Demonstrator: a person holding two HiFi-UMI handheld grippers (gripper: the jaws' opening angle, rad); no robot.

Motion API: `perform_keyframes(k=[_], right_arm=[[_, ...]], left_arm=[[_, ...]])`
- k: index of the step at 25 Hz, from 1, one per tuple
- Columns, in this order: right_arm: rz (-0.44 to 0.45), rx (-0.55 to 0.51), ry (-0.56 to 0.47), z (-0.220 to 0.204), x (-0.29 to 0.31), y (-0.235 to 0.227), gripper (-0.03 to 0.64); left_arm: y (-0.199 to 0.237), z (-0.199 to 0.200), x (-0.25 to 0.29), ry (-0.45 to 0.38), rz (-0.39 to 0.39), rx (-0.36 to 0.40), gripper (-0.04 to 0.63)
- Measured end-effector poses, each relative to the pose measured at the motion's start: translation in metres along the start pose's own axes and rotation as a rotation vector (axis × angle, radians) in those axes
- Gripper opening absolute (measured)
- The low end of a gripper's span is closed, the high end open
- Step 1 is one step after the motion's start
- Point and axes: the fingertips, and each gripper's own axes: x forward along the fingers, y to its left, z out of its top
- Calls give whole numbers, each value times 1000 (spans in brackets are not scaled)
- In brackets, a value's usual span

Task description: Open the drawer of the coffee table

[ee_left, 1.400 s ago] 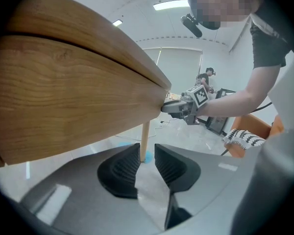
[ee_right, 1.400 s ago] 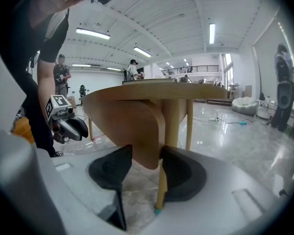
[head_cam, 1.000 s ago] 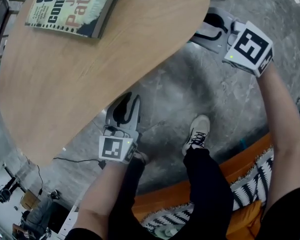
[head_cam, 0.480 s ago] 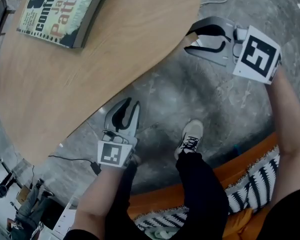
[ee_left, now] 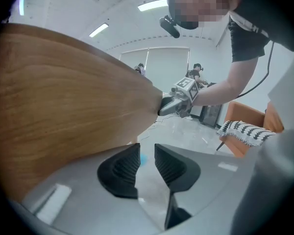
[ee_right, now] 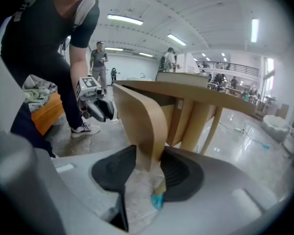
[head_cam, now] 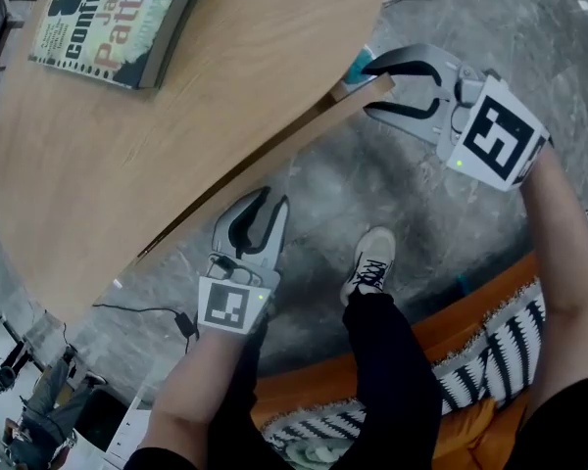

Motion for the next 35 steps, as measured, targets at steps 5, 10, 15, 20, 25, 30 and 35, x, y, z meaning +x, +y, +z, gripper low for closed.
perform_keyframes(k=[5,10,15,20,25,30,35], right_arm=[[40,-98,40,15,13,7,152],[42,-96,68,15,15,8,153],[87,-123,114,12,10,14,141],[146,-120,157,5,0,39,129],[141,-93,181,-4,-11,60,130],[133,-83,218,-9,-17,70,132],[114,-56,240,-8,-20,74,137]], left_arm=[[-1,14,-3,-27,-20,10,97],[-4,25,-10,-41,-36,13,97],[-14,32,-17,-40,-66,13,95],[-36,29,-29,-26,-102,0,95],[-63,29,-40,-22,-146,-33,94],[-92,29,-57,31,-215,-11,94],[-108,31,-71,64,-276,61,94]])
